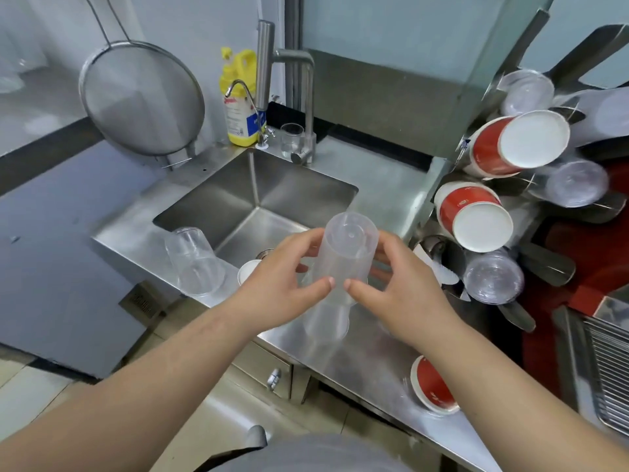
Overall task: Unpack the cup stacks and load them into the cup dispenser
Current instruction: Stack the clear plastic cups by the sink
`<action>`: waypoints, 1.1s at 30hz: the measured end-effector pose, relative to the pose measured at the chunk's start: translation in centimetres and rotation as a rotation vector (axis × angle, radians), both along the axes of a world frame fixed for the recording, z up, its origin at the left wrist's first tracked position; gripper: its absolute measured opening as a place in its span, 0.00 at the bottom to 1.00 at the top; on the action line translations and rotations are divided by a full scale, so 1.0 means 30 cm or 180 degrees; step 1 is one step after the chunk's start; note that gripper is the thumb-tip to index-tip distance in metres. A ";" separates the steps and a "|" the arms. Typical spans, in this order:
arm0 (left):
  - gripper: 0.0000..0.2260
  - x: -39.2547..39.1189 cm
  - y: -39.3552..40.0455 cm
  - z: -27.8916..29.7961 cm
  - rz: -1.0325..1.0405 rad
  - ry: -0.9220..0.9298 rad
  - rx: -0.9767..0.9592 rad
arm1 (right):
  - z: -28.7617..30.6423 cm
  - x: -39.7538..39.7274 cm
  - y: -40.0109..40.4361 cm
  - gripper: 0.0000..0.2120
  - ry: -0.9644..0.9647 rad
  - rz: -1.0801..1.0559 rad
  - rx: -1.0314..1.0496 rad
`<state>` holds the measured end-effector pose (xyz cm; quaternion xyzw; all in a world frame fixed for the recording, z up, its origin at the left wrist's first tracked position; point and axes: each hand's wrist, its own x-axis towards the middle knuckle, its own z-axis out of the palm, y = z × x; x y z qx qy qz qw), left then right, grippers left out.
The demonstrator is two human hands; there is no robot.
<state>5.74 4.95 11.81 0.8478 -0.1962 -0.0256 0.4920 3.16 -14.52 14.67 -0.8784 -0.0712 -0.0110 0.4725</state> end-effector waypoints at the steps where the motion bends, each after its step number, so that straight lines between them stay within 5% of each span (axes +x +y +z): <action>1: 0.25 0.003 -0.002 -0.007 -0.0019 0.0024 0.0011 | -0.009 0.003 0.001 0.29 0.0027 -0.0015 0.0001; 33: 0.24 0.004 -0.082 -0.306 -0.0224 0.0783 0.0284 | -0.318 -0.017 -0.046 0.29 0.0867 -0.0284 -0.0426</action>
